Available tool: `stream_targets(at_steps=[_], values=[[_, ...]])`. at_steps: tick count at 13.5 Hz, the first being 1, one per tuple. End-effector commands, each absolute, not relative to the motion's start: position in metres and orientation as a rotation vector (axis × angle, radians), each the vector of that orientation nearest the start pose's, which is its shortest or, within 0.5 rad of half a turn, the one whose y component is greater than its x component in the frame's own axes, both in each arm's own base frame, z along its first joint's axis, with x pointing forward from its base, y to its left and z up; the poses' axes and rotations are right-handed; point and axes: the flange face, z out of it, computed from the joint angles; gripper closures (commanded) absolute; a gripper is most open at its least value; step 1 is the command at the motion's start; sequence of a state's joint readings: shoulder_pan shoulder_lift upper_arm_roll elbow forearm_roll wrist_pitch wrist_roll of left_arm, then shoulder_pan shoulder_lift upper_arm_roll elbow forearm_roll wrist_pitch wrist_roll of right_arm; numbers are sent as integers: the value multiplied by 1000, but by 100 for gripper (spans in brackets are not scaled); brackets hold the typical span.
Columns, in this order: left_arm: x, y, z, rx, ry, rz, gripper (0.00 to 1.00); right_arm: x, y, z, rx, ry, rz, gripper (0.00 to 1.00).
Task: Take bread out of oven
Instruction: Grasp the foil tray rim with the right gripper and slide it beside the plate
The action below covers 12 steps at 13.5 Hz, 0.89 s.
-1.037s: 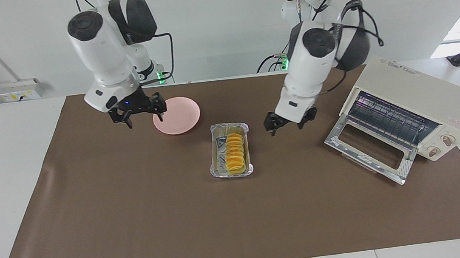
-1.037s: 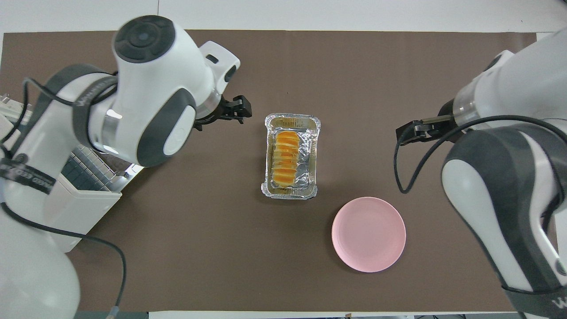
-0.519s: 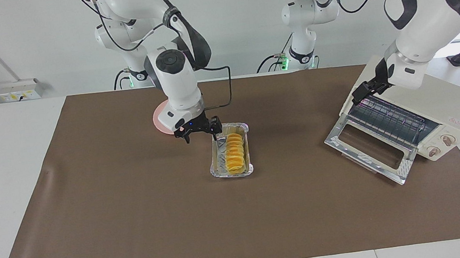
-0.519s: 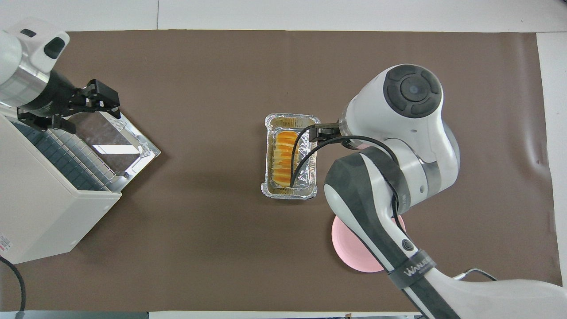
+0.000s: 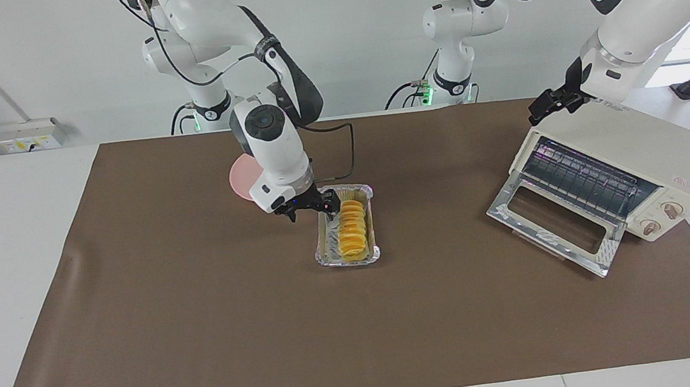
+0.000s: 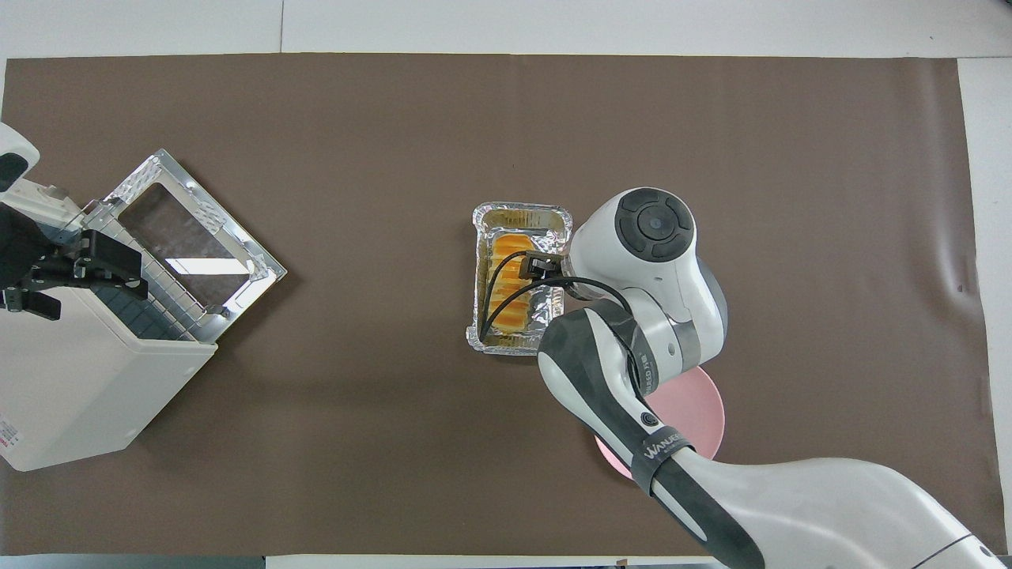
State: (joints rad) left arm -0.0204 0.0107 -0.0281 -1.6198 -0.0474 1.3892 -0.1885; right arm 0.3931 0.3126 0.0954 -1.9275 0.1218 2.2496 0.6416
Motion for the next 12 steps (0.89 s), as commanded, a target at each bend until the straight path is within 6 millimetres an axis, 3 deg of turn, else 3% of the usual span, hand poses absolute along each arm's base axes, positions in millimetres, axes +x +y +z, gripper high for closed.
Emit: stream_targets(at_steps=[1, 2, 4, 5, 7, 10, 12], values=[[529, -32, 592, -3120, -165, 339, 0, 535, 284, 320, -2986, 409, 110, 32], [523, -32, 594, -3115, -150, 364, 0, 533, 284, 315, -2959, 431, 95, 42], [523, -28, 596, -3116, -160, 360, 0, 531, 284, 311, -2946, 442, 79, 84], [524, -27, 598, -3115, -139, 347, 0, 532, 284, 312, -2947, 437, 79, 100], [528, -27, 602, -3081, 9, 322, 0, 534, 285, 316, -2946, 420, 70, 100], [527, -22, 600, -3085, -8, 320, 0, 553, 279, 343, -2942, 388, 83, 100], [529, -27, 605, -3088, -11, 296, 0, 577, 239, 363, -2948, 353, 105, 100]])
